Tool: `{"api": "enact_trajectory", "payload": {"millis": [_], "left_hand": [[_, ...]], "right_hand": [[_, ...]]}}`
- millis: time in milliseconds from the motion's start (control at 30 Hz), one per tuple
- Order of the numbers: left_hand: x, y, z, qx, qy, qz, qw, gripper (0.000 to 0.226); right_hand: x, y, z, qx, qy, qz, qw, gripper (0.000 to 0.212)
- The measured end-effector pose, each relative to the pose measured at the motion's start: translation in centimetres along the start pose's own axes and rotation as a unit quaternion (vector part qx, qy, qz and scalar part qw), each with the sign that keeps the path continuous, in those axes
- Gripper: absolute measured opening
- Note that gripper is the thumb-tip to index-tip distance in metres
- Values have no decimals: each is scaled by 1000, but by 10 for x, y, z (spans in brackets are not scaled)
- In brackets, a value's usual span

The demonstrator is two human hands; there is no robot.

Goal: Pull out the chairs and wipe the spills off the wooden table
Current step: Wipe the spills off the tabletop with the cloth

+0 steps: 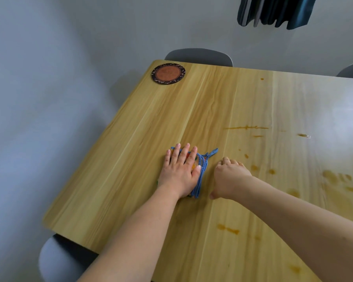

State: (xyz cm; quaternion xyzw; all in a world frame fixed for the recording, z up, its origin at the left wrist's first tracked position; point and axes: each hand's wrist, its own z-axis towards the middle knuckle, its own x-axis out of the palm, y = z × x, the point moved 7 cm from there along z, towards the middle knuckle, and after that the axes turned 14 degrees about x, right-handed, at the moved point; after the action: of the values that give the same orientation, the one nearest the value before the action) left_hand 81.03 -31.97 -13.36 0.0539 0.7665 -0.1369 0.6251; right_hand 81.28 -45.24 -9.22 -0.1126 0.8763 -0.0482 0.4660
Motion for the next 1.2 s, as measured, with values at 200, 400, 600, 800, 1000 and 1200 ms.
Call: {"api": "enact_trajectory", "payload": {"millis": [200,400,600,800,1000,1200], "left_hand": [[9,-4,-38,-1,10,3,1000,62],[17,-8,-77,-9,13,2,1000,62],[25,-14,-116,-4,24,3,1000,64],[34,-19,-155,8,21,11,1000,64],[41,-23,-180,19,11,17,1000,65],[39,-25,-178,12,0,18,1000,64]], "right_hand": [[20,11,-4,6,27,14,1000,97],[23,8,-3,19,43,37,998,108],[16,10,-11,24,40,23,999,97],[8,14,-16,47,56,18,997,111],[9,9,-17,58,54,43,996,115],[4,13,-11,47,34,5,998,107]]}}
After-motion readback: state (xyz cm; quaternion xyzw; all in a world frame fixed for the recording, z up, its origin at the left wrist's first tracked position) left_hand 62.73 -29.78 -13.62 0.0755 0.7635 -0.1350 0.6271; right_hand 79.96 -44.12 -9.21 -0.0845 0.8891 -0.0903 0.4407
